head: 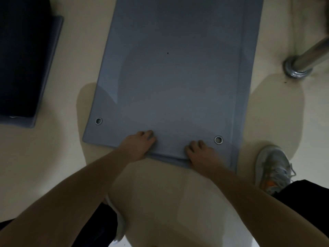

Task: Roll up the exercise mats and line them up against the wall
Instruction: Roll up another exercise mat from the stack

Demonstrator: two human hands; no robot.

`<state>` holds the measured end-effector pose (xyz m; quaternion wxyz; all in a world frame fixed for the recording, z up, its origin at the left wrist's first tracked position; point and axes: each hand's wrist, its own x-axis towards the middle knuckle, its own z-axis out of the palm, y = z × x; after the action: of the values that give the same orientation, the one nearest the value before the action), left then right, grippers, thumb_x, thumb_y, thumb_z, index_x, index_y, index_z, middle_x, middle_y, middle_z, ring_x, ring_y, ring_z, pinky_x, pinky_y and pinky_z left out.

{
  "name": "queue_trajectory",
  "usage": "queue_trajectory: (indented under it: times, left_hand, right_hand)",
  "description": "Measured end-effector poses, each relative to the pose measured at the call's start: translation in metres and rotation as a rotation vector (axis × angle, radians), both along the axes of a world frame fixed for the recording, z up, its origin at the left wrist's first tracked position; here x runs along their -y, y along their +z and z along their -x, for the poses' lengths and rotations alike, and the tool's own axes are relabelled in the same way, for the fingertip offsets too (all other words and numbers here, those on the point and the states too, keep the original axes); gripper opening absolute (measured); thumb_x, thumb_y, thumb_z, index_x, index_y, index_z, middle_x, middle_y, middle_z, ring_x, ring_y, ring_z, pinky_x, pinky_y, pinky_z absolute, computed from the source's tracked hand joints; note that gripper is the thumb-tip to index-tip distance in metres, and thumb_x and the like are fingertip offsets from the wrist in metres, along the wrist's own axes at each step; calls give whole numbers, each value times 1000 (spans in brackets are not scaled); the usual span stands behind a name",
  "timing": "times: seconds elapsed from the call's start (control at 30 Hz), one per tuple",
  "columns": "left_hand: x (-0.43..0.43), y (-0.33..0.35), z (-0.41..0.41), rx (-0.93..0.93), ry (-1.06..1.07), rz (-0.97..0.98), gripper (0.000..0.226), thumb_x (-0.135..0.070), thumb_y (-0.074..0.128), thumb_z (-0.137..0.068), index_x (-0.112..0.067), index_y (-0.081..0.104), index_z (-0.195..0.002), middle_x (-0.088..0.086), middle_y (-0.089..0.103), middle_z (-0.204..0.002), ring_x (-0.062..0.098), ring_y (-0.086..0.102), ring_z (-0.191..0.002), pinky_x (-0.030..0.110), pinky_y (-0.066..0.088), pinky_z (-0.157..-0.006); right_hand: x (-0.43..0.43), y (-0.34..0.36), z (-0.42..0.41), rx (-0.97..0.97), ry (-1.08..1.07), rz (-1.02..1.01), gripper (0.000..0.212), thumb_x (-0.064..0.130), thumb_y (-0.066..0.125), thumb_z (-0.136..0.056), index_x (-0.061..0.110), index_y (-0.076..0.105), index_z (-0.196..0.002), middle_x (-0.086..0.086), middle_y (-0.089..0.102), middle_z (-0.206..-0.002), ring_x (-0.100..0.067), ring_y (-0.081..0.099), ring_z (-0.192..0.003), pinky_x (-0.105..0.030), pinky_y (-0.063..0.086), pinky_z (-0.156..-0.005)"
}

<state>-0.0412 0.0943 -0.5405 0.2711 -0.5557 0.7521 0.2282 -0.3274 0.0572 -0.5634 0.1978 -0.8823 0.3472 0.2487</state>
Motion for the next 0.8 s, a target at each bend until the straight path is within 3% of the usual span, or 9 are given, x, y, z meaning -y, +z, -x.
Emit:
queue_trajectory:
  times: [0.07, 0.17, 0.3, 0.43, 0.5, 0.6, 0.67, 0.73, 0.8]
  left_hand:
    - [-11, 9, -10, -111, 76, 61, 51, -44, 56, -93, -19, 48, -137, 10, 46, -147, 35, 55, -122, 45, 54, -91]
    - [-29, 15, -36, -206, 204, 329, 41, -47, 42, -96, -17, 58, -119, 11, 65, -119, 35, 65, -99, 47, 59, -72]
    - [-24, 47, -52, -62, 356, 479, 22, -16, 63, -94, -5, 66, -113, 21, 68, -102, 40, 67, -83, 43, 54, -58]
    - [-7, 59, -36, -99, 362, 418, 25, -31, 64, -96, -5, 65, -99, 18, 69, -75, 34, 67, -63, 39, 52, -50]
    - [-4, 55, -26, -141, 306, 419, 27, -31, 73, -90, -5, 66, -88, 17, 66, -63, 32, 64, -51, 36, 50, -42]
    - [0, 47, -17, -187, 257, 391, 35, -38, 75, -87, -6, 64, -83, 17, 66, -62, 32, 63, -53, 37, 50, -46]
    - [10, 43, -18, -229, 276, 352, 40, -45, 68, -91, -5, 65, -90, 19, 70, -76, 34, 67, -67, 38, 51, -57]
    - [28, 40, -26, -238, 361, 300, 44, -50, 62, -93, -7, 63, -101, 17, 70, -87, 32, 66, -77, 34, 44, -60]
    - [46, 40, -32, -202, 371, 327, 48, -56, 62, -90, -10, 58, -103, 12, 68, -82, 28, 62, -69, 32, 39, -54]
  right_hand:
    - [16, 14, 0, 91, -34, -45, 31, 28, 49, -99, 11, 61, -122, -16, 62, -123, -39, 61, -109, -45, 53, -78]
    - [58, 43, 0, 137, -191, -113, 28, 29, 41, -107, 16, 63, -119, -15, 67, -120, -33, 63, -108, -39, 50, -87]
    - [97, 85, -1, 116, -269, 81, 25, 34, 39, -107, 24, 60, -115, -9, 67, -103, -29, 63, -89, -36, 47, -69]
    - [94, 107, 10, 0, -318, 194, 21, 22, 47, -101, 19, 55, -120, -7, 62, -98, -26, 55, -82, -32, 36, -59]
    - [80, 103, 22, 40, -277, 181, 36, 18, 51, -97, 19, 52, -133, -9, 60, -117, -30, 55, -104, -38, 43, -77]
    - [52, 89, 31, 39, -146, 52, 42, 28, 47, -102, 23, 46, -143, -7, 51, -136, -30, 47, -125, -41, 33, -104]
    - [45, 78, 32, 52, -151, 14, 37, 37, 46, -104, 21, 50, -138, -6, 55, -134, -28, 51, -123, -38, 34, -102]
    - [57, 73, 28, 105, -253, 46, 34, 42, 47, -104, 17, 54, -125, -8, 65, -121, -30, 62, -108, -38, 45, -87]
    - [78, 69, 22, 114, -244, 173, 33, 46, 49, -102, 17, 52, -118, -6, 70, -106, -31, 67, -87, -38, 51, -70]
